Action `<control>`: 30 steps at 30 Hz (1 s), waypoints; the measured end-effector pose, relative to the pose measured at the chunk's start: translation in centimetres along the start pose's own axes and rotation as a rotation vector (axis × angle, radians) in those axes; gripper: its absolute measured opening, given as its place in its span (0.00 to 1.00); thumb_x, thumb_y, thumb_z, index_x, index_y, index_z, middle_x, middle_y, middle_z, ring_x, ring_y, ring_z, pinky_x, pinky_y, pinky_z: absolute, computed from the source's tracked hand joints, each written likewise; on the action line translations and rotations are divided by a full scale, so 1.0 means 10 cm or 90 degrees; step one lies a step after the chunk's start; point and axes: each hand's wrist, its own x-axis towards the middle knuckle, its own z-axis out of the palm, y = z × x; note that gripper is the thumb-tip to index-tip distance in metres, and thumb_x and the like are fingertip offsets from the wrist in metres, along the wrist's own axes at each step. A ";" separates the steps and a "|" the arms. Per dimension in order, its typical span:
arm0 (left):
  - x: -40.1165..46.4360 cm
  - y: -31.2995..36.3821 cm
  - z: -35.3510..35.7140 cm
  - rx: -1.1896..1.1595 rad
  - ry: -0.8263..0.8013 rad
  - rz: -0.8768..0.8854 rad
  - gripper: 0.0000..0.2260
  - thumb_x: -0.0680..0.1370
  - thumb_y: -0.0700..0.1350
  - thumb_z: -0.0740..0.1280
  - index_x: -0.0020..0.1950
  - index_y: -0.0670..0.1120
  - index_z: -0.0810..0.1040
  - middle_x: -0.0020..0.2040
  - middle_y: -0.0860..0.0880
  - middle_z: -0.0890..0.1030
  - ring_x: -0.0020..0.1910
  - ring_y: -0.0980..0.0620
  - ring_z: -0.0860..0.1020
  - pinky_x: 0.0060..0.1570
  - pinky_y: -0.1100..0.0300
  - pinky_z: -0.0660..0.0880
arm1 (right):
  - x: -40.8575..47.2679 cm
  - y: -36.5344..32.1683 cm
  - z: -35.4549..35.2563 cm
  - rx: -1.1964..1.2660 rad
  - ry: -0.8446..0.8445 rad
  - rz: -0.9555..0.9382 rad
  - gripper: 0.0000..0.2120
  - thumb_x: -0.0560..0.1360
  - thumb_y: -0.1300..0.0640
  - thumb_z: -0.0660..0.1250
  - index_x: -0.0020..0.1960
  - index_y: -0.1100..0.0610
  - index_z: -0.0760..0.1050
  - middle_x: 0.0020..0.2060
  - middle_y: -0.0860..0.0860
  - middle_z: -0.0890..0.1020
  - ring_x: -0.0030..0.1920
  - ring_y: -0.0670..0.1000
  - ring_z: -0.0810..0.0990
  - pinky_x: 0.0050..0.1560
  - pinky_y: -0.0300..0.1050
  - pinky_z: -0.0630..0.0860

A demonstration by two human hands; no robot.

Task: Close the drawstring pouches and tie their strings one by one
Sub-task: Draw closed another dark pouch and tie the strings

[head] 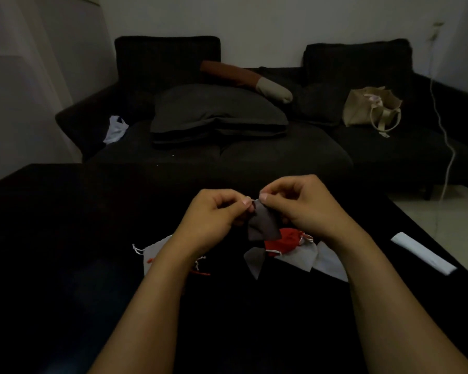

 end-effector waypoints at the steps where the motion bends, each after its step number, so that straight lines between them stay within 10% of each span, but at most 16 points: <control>1: 0.01 -0.01 0.00 -0.013 0.005 0.007 0.14 0.79 0.40 0.67 0.36 0.52 0.85 0.40 0.51 0.85 0.42 0.56 0.82 0.46 0.60 0.76 | 0.00 0.01 0.00 -0.028 -0.010 0.000 0.04 0.75 0.57 0.72 0.46 0.57 0.84 0.39 0.58 0.85 0.40 0.55 0.84 0.41 0.44 0.80; 9: 0.01 0.01 0.03 -0.266 -0.010 -0.073 0.10 0.80 0.46 0.65 0.49 0.44 0.86 0.51 0.43 0.86 0.54 0.47 0.83 0.50 0.57 0.77 | 0.01 -0.03 0.02 -0.008 -0.091 -0.005 0.07 0.77 0.60 0.69 0.47 0.64 0.81 0.37 0.58 0.81 0.37 0.45 0.80 0.37 0.37 0.78; 17: -0.02 0.01 0.02 -0.228 0.056 -0.049 0.08 0.72 0.48 0.72 0.45 0.46 0.87 0.47 0.45 0.86 0.52 0.47 0.84 0.55 0.51 0.78 | 0.00 -0.05 -0.01 -0.139 -0.063 -0.045 0.02 0.76 0.57 0.71 0.47 0.53 0.82 0.48 0.50 0.79 0.43 0.45 0.78 0.45 0.41 0.77; 30: -0.06 0.03 -0.12 -0.020 -0.045 0.110 0.09 0.78 0.40 0.68 0.49 0.52 0.86 0.48 0.51 0.87 0.53 0.55 0.83 0.53 0.60 0.78 | -0.06 -0.16 -0.01 -0.047 -0.044 -0.108 0.08 0.71 0.62 0.75 0.49 0.54 0.83 0.39 0.55 0.85 0.42 0.55 0.84 0.48 0.51 0.82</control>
